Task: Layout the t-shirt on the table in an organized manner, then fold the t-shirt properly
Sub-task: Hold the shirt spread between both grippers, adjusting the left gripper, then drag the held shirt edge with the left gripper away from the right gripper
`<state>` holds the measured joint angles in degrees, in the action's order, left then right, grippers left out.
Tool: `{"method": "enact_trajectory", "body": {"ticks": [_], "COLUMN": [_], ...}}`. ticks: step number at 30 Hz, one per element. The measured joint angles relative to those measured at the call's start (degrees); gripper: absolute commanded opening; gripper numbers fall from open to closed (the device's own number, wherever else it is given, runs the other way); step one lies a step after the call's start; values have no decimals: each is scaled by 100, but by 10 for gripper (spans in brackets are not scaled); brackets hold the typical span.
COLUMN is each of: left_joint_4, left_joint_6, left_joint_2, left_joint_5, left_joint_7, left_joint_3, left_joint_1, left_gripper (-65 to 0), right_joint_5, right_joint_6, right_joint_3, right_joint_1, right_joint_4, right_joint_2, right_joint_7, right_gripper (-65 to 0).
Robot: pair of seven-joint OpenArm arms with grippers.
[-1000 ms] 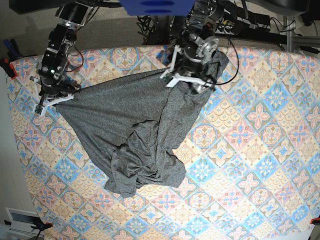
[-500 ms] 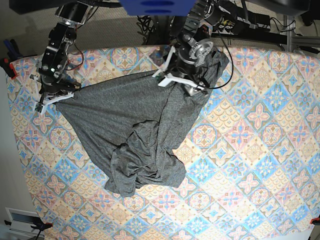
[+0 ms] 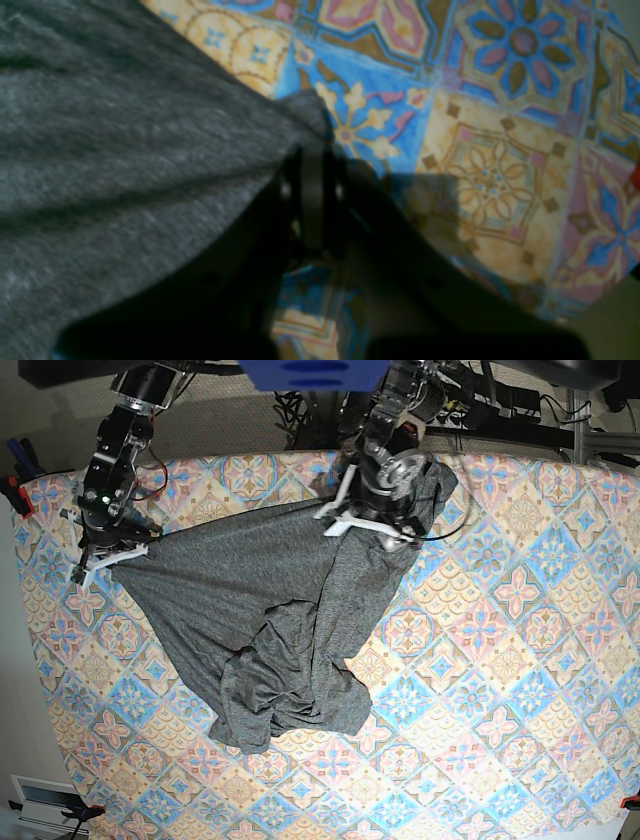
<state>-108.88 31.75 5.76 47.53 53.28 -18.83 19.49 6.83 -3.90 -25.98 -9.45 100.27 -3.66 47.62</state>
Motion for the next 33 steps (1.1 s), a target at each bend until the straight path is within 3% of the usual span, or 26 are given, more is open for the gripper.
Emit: {"method": "enact_trajectory", "body": {"ticks": [17,20,27,33], "left_joint_4": [221,254,278,260], "left_joint_6": [0,9,17,-20], "left_joint_2": [26,31,42,221], "left_joint_5": [7,0,-435,-452], "left_joint_7": [33,35,52,-4], "left_joint_3": [264,264,485,1204], "left_joint_1": [-400,-463,-739,-807], "left_gripper": [-218,-291,-624,-626], "right_joint_5": [0,-2,-4,2], "right_joint_6": [0,0,0,24], "right_joint_3": [-7,-7,-7,4], "right_joint_1": [-9,-9,-42,-81], "right_joint_4": [0,0,0,0], "right_joint_2": [0,-2,-2,0], "right_joint_7": [4,7,0,4], "right_gripper": [-650,-650,-650,-650]}}
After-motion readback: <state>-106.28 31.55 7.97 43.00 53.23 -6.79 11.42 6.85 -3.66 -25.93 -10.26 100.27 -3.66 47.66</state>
